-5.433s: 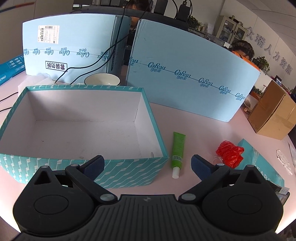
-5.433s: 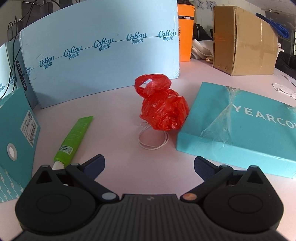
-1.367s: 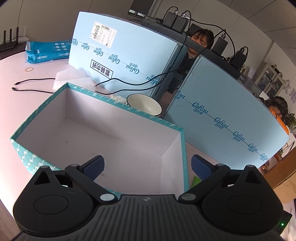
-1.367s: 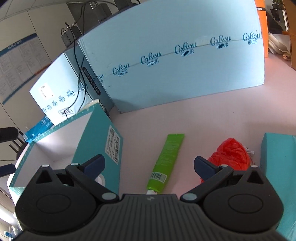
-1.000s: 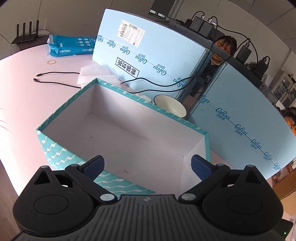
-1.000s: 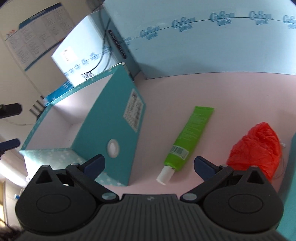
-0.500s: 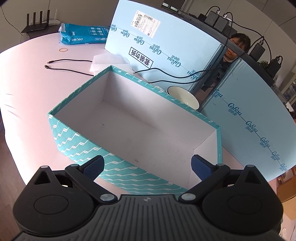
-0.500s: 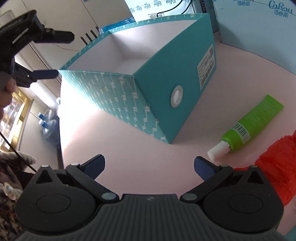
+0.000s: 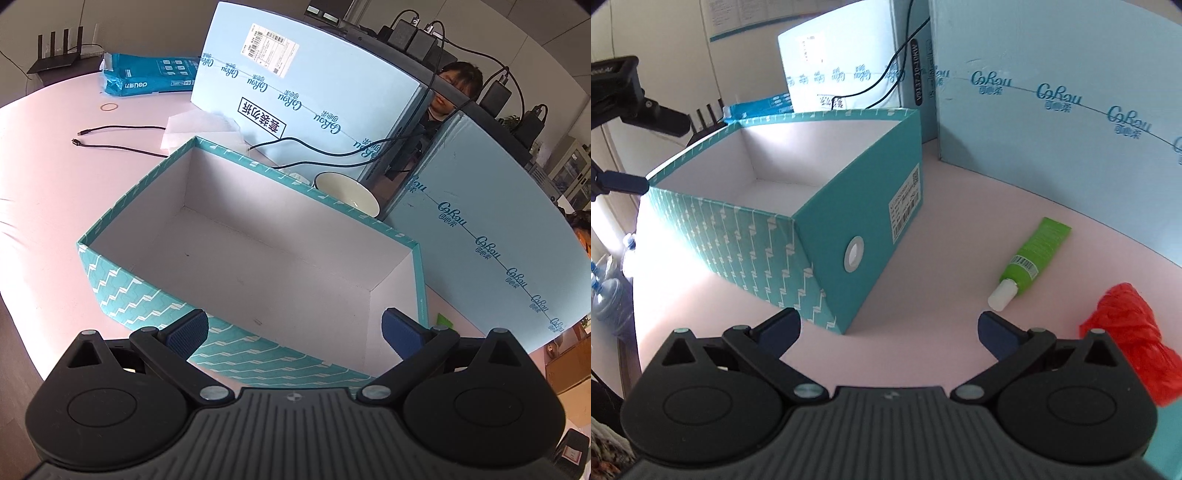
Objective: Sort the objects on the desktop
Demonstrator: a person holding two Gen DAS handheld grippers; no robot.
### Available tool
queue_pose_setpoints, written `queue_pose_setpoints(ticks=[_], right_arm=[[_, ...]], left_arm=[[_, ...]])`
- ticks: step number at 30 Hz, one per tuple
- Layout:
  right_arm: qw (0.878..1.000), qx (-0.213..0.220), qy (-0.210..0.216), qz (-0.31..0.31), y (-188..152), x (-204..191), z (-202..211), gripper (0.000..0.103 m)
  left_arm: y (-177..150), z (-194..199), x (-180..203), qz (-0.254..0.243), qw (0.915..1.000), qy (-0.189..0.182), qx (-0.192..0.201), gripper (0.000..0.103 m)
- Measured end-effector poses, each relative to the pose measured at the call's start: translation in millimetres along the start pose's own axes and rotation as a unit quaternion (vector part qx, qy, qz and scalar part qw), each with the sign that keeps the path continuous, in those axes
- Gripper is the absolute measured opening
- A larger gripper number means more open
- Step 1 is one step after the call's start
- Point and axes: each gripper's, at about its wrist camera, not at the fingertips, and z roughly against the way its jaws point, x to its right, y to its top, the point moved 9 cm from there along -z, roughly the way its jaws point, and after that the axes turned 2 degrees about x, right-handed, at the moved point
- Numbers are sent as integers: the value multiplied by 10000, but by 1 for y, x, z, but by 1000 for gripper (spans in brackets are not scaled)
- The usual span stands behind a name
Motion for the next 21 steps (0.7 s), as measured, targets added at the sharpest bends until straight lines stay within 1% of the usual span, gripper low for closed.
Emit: queue_pose_setpoints(ticks=[2,4,6,8,10,12,15,17,21], right_arm=[[9981,314,-230,-483,-3,14,26,103],[9928,569,-439,-955,-4,23,37,103],[9850,763,-633,-1414,-6,32,45,103],[9766,842,-976,-1721,-9,39,53,103],[9700,899,-1326,-1828,-12,43,61,103],[9659,927,-1623,-1792,-16,47,66,103],[9637,774,-1966,-1635,-25,52,69,103],[9613,742,-2093,-1632,-28,59,69,103],[9580,703,-2149,-1762,-30,71,68,103]], left_arm=[[0,1,10,-189,9998,-71,77,100],[-1,1,21,-425,9989,-133,151,100],[-5,0,33,-740,9969,-149,202,100],[-11,-4,46,-1065,9941,-156,143,100],[-19,-11,55,-1288,9915,-182,-57,100],[-29,-18,63,-1450,9888,-219,-295,100],[-42,-25,72,-1654,9842,-300,-555,100],[-48,-26,78,-1795,9814,-334,-589,100],[-53,-28,82,-1920,9787,-317,-661,100]])
